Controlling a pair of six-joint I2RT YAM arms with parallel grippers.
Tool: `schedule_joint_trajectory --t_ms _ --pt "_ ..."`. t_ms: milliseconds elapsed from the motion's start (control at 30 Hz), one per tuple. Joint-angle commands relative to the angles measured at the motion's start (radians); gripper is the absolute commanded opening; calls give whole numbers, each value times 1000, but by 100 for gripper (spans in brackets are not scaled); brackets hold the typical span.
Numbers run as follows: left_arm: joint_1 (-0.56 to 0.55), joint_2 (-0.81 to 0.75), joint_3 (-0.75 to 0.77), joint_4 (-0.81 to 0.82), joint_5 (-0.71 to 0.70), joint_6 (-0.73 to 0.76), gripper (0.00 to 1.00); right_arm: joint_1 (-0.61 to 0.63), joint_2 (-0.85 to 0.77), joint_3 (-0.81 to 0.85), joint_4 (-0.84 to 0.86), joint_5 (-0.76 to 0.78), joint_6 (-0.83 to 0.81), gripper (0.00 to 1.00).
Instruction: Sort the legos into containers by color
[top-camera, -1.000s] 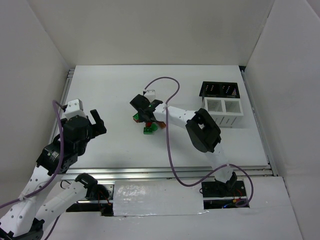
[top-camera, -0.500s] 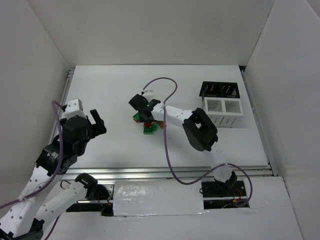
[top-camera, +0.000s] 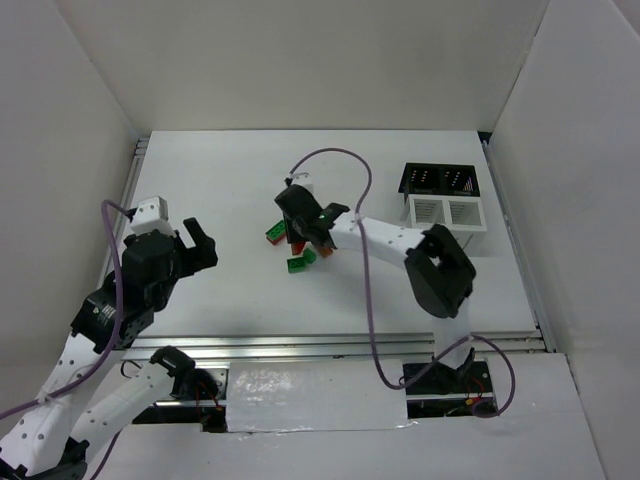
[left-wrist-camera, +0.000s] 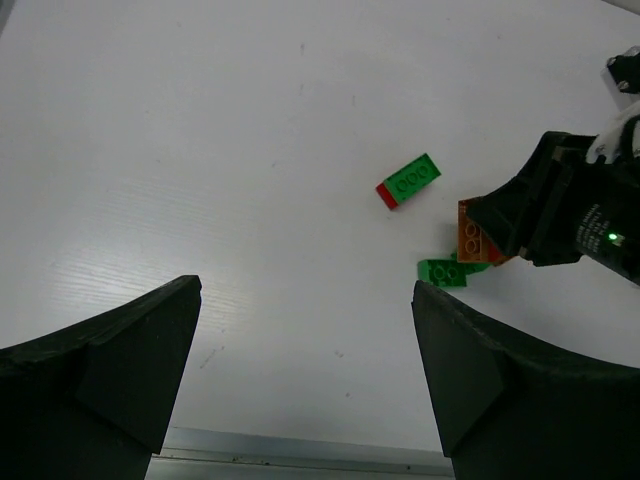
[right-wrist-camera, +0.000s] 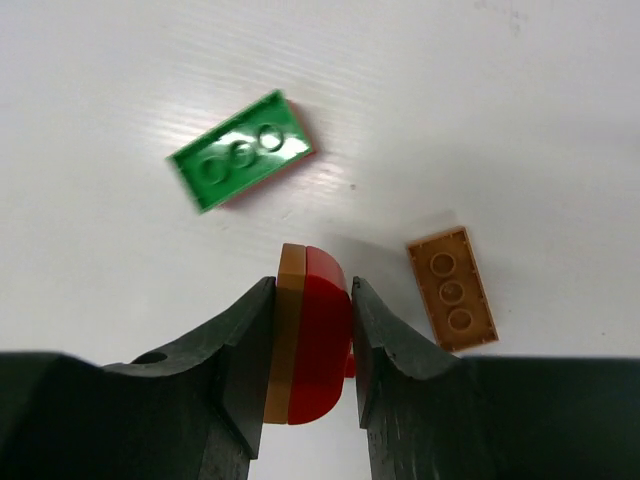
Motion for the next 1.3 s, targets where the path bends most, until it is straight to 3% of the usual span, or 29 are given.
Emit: schedule_joint_trajectory --t_ms 0,100,233,533,600,800,1133,1267 --pt "6 -24 7 89 124 -30 100 19 -286 -135 270 -116 -148 0" --pt "6 -27 -10 156 268 -67 100 60 -461 -307 357 -243 -268 0" --pt "8 23 8 211 415 -125 99 137 -658 -498 433 -296 -414 0" --pt "6 100 -4 358 767 -315 97 329 -946 -689 539 -192 -554 0" --pt "5 97 -48 391 808 -346 91 350 -981 -712 584 -184 -560 0" --pt "-5 74 -151 504 934 -432 83 362 -980 -721 605 -123 -580 0" --pt "-55 97 -167 583 997 -434 84 362 -940 -672 579 -138 -601 0" --pt "-58 103 -177 607 1015 -429 70 361 -936 -665 587 -129 -595 0"
